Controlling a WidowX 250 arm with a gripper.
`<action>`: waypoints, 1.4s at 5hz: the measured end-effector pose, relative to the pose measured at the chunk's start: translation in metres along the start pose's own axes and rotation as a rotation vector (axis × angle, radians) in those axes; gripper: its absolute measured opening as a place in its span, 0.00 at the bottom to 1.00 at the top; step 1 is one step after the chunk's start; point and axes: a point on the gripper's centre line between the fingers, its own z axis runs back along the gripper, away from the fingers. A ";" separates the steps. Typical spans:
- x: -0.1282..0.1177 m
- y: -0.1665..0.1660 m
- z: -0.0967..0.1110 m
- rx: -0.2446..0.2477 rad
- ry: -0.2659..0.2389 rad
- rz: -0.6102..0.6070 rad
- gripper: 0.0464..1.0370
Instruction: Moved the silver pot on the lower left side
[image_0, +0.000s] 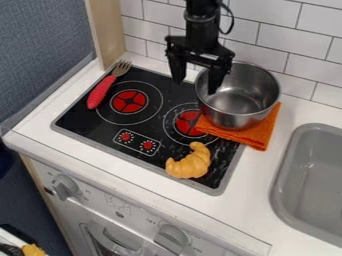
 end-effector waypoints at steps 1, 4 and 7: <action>0.000 -0.001 -0.002 -0.011 -0.007 0.016 0.65; -0.003 -0.007 -0.006 0.002 0.006 -0.003 0.04; -0.005 -0.025 0.081 -0.065 -0.165 0.013 0.03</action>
